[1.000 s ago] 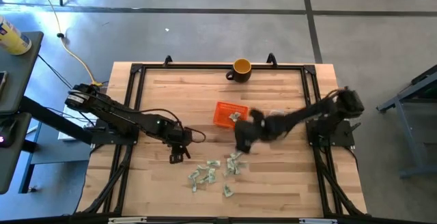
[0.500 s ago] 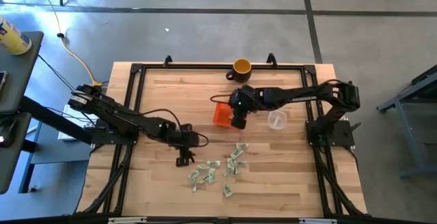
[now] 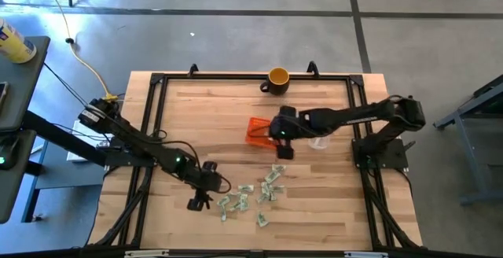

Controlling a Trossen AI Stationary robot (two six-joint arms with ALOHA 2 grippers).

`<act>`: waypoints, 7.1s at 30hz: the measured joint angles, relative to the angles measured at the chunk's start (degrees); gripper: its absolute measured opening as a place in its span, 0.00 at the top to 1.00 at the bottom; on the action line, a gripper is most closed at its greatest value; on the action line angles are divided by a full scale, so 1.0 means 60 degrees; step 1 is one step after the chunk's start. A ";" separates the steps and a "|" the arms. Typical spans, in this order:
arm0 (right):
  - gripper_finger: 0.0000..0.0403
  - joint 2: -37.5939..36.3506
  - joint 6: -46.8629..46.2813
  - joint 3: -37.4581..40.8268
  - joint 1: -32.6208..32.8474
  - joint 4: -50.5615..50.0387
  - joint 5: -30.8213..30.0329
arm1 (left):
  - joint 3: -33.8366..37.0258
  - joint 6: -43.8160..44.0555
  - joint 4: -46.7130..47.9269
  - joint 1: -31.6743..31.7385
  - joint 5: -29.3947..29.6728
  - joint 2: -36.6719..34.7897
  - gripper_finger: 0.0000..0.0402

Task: Pick and place items into bin
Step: Put the white stevia packet into the orange bin

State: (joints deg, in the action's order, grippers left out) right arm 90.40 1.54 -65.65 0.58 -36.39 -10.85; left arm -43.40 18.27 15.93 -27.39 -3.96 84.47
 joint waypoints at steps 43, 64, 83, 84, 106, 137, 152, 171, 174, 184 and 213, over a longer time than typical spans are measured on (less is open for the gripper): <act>0.98 0.0456 -0.3088 0.1842 0.1983 0.1294 0.1036 | 0.0004 0.0269 0.0559 -0.0063 0.1011 0.0280 0.41; 0.53 0.0448 -0.2389 0.1291 -0.1502 0.2827 0.1158 | -0.0042 0.1283 -0.0065 -0.0063 0.0995 0.0280 0.38; 0.28 -0.1746 -0.2759 0.1155 0.0764 -0.0650 -0.2669 | -0.0176 0.3160 -0.1791 -0.0580 0.1380 0.1795 0.37; 0.29 -0.1755 -0.2869 0.1155 0.0807 -0.0708 -0.2887 | -0.0274 0.3434 -0.1862 -0.0611 0.1288 0.1909 0.38; 0.33 -0.2010 -0.3192 0.1148 0.1180 -0.1601 -0.3639 | -0.1931 0.1315 0.2298 0.0100 0.0109 0.0855 0.92; 0.37 -0.2010 -0.3465 0.1151 0.2514 -0.1752 -0.3569 | -0.3473 -0.4042 -0.0416 0.6394 -0.0563 0.1225 0.48; 0.34 0.0638 -0.0228 0.1155 0.3449 0.1667 0.0739 | -0.2639 0.1062 0.3454 0.2099 0.3207 -0.0393 0.40; 0.45 0.2981 -0.5705 0.1093 0.4187 0.2672 -0.0311 | -0.1552 0.2756 0.3962 -0.0405 0.3450 -0.0393 0.42; 0.64 0.2989 -0.5762 0.0920 0.3865 0.2272 0.0204 | -0.1552 0.2775 0.4109 -0.0398 0.3269 -0.0432 0.42; 0.97 0.2152 -0.4853 -0.1098 0.2800 -0.1143 0.0230 | -0.1552 0.2571 0.3936 -0.0387 0.3338 -0.0448 0.42; 0.27 0.0369 0.1405 -0.1712 -0.1566 -0.2259 0.1327 | -0.1423 0.0422 -0.1146 0.0491 0.0781 0.2347 0.33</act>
State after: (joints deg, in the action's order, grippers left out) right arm 92.62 9.97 -75.92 -8.81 -49.94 -2.89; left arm -51.94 20.80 9.06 -24.45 0.73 98.55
